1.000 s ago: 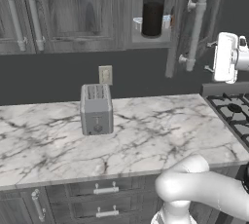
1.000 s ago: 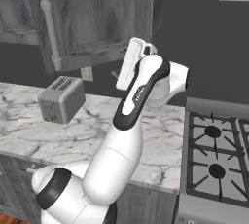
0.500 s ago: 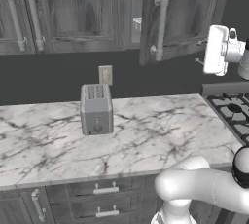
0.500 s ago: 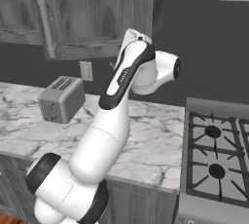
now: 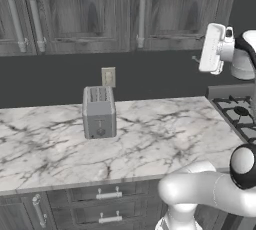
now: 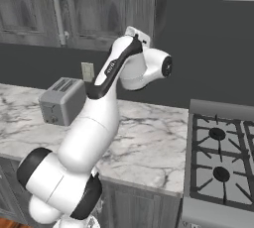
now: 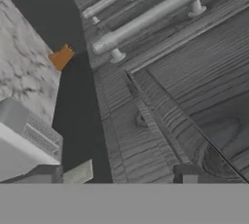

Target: Pick the jar and jar from the dining table and place them in the open cabinet. Close the cabinet after placing the objects.

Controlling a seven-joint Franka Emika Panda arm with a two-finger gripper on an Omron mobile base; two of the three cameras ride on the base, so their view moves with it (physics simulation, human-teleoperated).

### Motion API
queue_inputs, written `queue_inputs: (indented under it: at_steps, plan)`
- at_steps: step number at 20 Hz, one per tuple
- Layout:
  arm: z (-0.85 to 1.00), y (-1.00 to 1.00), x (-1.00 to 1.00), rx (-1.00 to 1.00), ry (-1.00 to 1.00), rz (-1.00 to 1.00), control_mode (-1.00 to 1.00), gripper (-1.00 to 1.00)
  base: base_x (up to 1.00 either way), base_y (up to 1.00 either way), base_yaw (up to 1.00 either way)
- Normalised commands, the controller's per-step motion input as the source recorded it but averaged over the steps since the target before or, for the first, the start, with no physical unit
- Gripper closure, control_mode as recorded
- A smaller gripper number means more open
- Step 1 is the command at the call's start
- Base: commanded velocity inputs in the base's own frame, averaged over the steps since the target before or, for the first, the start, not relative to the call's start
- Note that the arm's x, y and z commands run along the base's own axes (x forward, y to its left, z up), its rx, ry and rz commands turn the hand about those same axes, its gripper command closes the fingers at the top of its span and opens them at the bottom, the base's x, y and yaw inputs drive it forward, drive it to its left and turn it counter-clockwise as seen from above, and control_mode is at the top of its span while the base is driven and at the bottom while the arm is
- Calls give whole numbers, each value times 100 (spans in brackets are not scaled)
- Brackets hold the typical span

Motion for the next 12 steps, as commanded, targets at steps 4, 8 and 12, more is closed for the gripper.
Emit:
queue_inputs:
  at_steps: [4,8,12]
  plan:
    - [0,76,63,-8,0,-18,-100,-100,0,0,0]
    - [-3,75,68,-9,0,-20,-100,-100,0,0,0]
    - [-3,71,60,-7,2,-18,-100,-100,0,0,0]
